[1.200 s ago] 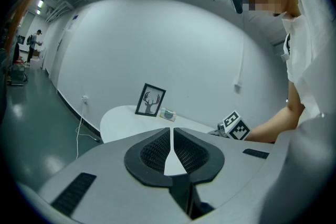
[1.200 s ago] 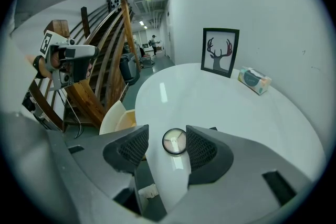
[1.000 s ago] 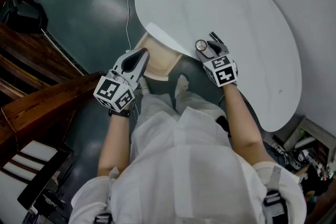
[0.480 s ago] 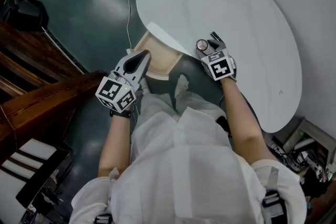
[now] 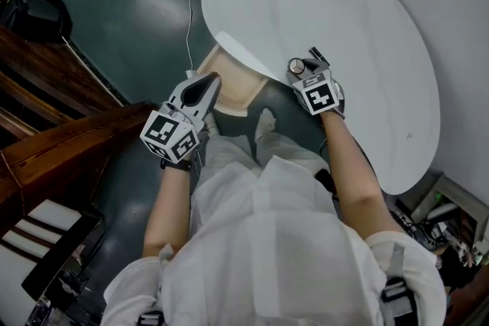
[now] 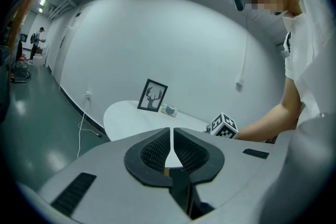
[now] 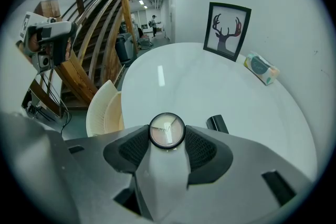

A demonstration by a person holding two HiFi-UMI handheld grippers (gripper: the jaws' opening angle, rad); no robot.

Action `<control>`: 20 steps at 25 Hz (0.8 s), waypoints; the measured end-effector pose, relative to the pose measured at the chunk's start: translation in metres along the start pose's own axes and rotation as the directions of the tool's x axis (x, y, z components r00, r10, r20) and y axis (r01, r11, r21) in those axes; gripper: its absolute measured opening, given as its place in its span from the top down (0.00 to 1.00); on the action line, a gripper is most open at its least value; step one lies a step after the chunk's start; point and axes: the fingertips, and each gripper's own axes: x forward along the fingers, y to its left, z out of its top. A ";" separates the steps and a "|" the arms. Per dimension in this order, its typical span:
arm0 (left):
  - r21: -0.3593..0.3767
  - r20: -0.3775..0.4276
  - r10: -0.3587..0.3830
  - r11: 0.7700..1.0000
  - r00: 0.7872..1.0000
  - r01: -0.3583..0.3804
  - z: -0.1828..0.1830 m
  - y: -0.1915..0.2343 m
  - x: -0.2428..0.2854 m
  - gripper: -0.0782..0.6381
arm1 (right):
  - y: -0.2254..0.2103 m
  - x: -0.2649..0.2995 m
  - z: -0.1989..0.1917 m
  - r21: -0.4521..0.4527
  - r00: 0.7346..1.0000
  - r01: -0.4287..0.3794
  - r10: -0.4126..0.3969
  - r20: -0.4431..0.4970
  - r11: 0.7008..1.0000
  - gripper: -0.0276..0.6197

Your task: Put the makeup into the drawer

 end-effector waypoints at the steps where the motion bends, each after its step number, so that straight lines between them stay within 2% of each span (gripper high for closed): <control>1: 0.000 0.000 0.000 1.000 1.000 0.000 0.000 0.000 -0.001 0.85 | 0.001 -0.001 0.000 0.001 1.000 -0.002 0.002 -0.002 1.000 0.63; 20: -0.012 0.001 0.018 1.000 1.000 -0.018 -0.005 0.007 -0.008 0.85 | 0.000 0.000 0.001 0.017 1.000 -0.014 0.014 -0.018 1.000 0.64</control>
